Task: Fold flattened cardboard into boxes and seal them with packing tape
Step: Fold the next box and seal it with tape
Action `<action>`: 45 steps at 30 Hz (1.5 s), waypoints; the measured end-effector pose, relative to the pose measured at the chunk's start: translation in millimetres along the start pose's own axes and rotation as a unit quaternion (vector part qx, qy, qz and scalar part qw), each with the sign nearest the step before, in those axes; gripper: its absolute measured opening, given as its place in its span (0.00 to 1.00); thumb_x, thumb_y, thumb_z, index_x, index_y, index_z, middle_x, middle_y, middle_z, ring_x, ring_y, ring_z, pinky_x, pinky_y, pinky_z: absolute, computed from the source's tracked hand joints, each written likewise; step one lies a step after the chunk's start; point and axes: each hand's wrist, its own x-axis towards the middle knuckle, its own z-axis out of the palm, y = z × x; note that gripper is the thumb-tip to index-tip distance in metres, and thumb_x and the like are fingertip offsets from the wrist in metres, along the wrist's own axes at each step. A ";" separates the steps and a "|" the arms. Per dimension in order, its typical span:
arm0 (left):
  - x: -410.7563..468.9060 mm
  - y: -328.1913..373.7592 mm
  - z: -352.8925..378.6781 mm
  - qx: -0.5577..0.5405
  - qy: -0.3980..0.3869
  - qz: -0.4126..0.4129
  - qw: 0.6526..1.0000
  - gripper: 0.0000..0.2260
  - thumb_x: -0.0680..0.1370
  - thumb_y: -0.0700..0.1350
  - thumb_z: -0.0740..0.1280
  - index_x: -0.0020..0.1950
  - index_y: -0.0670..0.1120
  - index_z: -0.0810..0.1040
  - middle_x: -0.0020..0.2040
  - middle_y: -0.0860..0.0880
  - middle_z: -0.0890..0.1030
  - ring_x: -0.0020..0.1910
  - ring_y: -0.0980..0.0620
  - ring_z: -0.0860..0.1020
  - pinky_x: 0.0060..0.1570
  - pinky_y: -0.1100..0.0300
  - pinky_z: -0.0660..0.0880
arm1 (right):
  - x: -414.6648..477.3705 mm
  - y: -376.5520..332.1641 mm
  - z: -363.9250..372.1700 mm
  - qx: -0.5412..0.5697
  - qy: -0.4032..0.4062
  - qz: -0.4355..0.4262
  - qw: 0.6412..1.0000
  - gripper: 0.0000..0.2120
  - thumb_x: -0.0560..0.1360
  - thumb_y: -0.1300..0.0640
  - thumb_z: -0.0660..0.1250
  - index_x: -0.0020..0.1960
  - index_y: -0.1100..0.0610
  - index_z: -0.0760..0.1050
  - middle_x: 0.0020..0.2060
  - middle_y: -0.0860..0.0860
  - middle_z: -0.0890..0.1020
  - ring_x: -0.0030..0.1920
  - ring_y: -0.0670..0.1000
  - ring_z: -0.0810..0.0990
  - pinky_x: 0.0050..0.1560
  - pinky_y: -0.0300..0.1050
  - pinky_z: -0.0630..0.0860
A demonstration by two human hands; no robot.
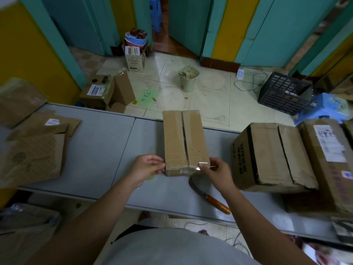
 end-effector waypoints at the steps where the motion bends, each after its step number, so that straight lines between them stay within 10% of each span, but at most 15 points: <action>1: -0.9 0.0 0.6 0.018 0.008 0.018 1.000 0.11 0.77 0.31 0.75 0.58 0.32 0.82 0.49 0.34 0.87 0.39 0.48 0.86 0.42 0.61 0.84 | -1.3 1.4 0.7 0.001 0.005 0.004 1.000 0.17 0.76 0.50 0.76 0.61 0.55 0.80 0.51 0.47 0.85 0.52 0.46 0.84 0.53 0.44 0.83; 5: -2.7 0.1 4.0 0.077 0.042 0.079 0.993 0.06 0.77 0.31 0.75 0.53 0.36 0.85 0.43 0.40 0.88 0.41 0.43 0.87 0.44 0.57 0.85 | -7.0 5.3 3.8 0.013 0.022 -0.001 1.000 0.19 0.76 0.48 0.77 0.62 0.55 0.80 0.51 0.46 0.85 0.52 0.45 0.84 0.50 0.39 0.81; 10: -3.2 6.1 3.8 0.272 0.089 0.237 0.928 0.09 0.80 0.37 0.73 0.59 0.47 0.84 0.51 0.54 0.84 0.49 0.59 0.82 0.51 0.64 0.80 | -6.2 3.4 -0.4 -0.012 0.038 -0.009 0.999 0.31 0.75 0.39 0.74 0.72 0.54 0.73 0.61 0.50 0.78 0.57 0.47 0.80 0.53 0.40 0.79; 17: -3.4 20.4 33.9 0.478 -0.071 0.379 0.790 0.10 0.79 0.57 0.73 0.58 0.57 0.83 0.58 0.62 0.79 0.63 0.58 0.71 0.57 0.57 0.66 | 2.0 -22.4 -4.5 -0.270 -0.032 -0.323 0.906 0.17 0.72 0.46 0.80 0.58 0.49 0.86 0.57 0.44 0.80 0.60 0.50 0.74 0.61 0.52 0.73; 27: 8.8 5.9 31.5 0.475 -0.046 0.459 0.749 0.09 0.78 0.50 0.77 0.55 0.48 0.85 0.54 0.54 0.84 0.58 0.51 0.78 0.55 0.49 0.76 | 8.0 -5.7 -1.5 -0.304 -0.023 -0.441 0.844 0.11 0.72 0.57 0.80 0.54 0.56 0.87 0.48 0.52 0.84 0.48 0.56 0.79 0.44 0.52 0.78; 40: 1.3 -5.5 7.7 0.395 -0.079 0.463 0.789 0.15 0.75 0.29 0.76 0.60 0.41 0.88 0.63 0.46 0.86 0.64 0.51 0.83 0.72 0.71 0.68 | 2.6 0.5 -15.1 -0.273 -0.057 -0.451 0.848 0.22 0.67 0.74 0.79 0.59 0.62 0.86 0.57 0.57 0.86 0.55 0.60 0.85 0.55 0.54 0.85; 45: -4.9 -4.7 0.2 0.397 -0.055 0.492 0.773 0.12 0.74 0.32 0.78 0.57 0.40 0.89 0.60 0.45 0.87 0.62 0.48 0.84 0.68 0.58 0.75 | -0.7 20.1 -24.9 -0.278 -0.023 -0.423 0.862 0.19 0.72 0.70 0.77 0.62 0.58 0.85 0.62 0.55 0.83 0.63 0.56 0.79 0.59 0.51 0.83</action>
